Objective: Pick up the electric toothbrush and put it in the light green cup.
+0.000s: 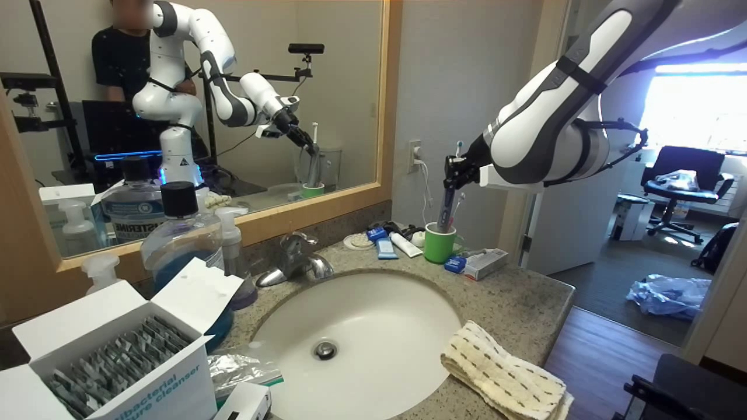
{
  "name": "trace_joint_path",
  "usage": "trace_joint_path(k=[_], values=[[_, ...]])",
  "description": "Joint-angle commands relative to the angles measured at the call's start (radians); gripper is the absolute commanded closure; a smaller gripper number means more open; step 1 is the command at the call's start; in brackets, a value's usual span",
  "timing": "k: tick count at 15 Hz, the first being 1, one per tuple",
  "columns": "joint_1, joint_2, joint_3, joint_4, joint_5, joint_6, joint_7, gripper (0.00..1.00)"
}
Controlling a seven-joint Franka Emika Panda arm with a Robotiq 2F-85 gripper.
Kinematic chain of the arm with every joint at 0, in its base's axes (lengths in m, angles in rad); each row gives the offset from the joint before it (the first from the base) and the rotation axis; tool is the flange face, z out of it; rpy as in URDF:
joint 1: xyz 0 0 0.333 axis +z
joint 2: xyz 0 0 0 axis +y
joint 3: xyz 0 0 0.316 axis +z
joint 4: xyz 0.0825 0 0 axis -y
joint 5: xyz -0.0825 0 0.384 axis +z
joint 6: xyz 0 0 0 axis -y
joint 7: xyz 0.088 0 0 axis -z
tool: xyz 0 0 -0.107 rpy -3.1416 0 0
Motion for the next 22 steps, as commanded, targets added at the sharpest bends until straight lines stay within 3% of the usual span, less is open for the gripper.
trace_joint_path(k=[1,7,14,22], values=[[0.017,-0.008,-0.007,-0.002,0.01,-0.009,-0.007,0.93],[0.038,-0.007,-0.019,0.02,0.023,-0.001,-0.016,0.93],[0.144,0.031,-0.14,0.069,0.124,0.0,-0.09,0.93],[0.235,0.045,-0.227,0.065,0.129,0.0,-0.094,0.93]])
